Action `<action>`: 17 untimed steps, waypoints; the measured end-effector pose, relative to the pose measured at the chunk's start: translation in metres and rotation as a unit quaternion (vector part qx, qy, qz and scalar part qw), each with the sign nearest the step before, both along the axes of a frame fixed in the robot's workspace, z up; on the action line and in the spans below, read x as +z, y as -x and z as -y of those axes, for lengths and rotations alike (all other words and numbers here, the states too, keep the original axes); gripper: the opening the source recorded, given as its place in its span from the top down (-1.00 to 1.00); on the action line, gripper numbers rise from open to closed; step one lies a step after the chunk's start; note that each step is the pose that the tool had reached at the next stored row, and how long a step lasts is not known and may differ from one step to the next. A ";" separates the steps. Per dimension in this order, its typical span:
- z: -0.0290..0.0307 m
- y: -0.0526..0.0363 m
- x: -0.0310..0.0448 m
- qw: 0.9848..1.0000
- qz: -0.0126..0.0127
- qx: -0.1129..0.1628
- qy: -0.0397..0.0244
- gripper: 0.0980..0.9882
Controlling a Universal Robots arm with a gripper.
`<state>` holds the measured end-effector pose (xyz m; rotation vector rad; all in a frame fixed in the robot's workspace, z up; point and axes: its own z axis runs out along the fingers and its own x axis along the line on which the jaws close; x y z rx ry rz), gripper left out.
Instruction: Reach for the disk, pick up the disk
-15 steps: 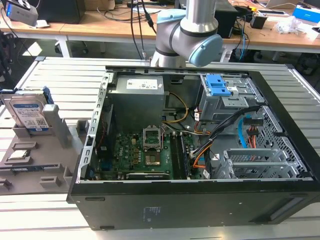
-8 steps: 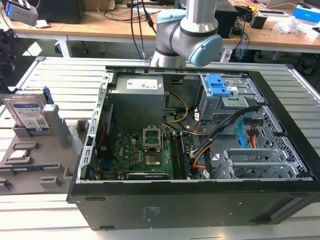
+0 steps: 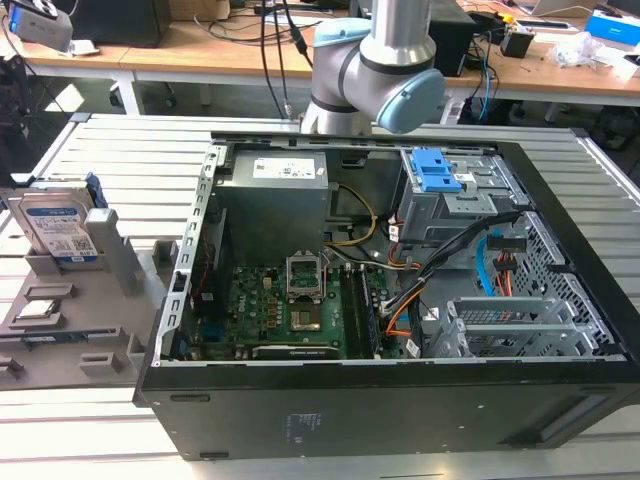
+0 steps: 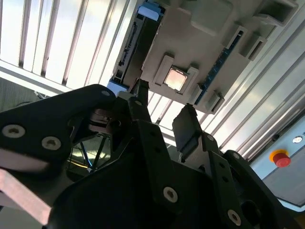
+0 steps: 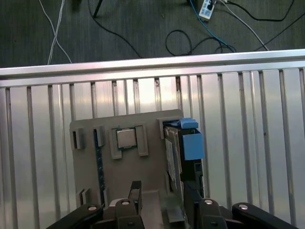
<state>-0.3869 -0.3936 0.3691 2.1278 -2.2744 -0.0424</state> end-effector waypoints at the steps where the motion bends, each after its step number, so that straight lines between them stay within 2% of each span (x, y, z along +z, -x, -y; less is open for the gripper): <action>1: -0.0002 0.0013 0.0000 1.000 0.000 0.000 0.000 0.14; 6: -0.0028 0.0074 -0.0001 1.000 0.000 0.000 0.000 0.14; 7: -0.0049 0.0076 0.0000 1.000 0.000 0.001 0.000 0.14; 9: -0.0127 0.0078 0.0000 1.000 0.000 0.002 0.001 0.14; 12: -0.0185 0.0082 0.0000 1.000 0.000 0.002 0.001 0.14; 14: -0.0217 0.0085 0.0000 1.000 0.000 0.003 0.001 0.14; 17: -0.0227 0.0095 -0.0001 1.000 0.000 0.003 0.001 0.14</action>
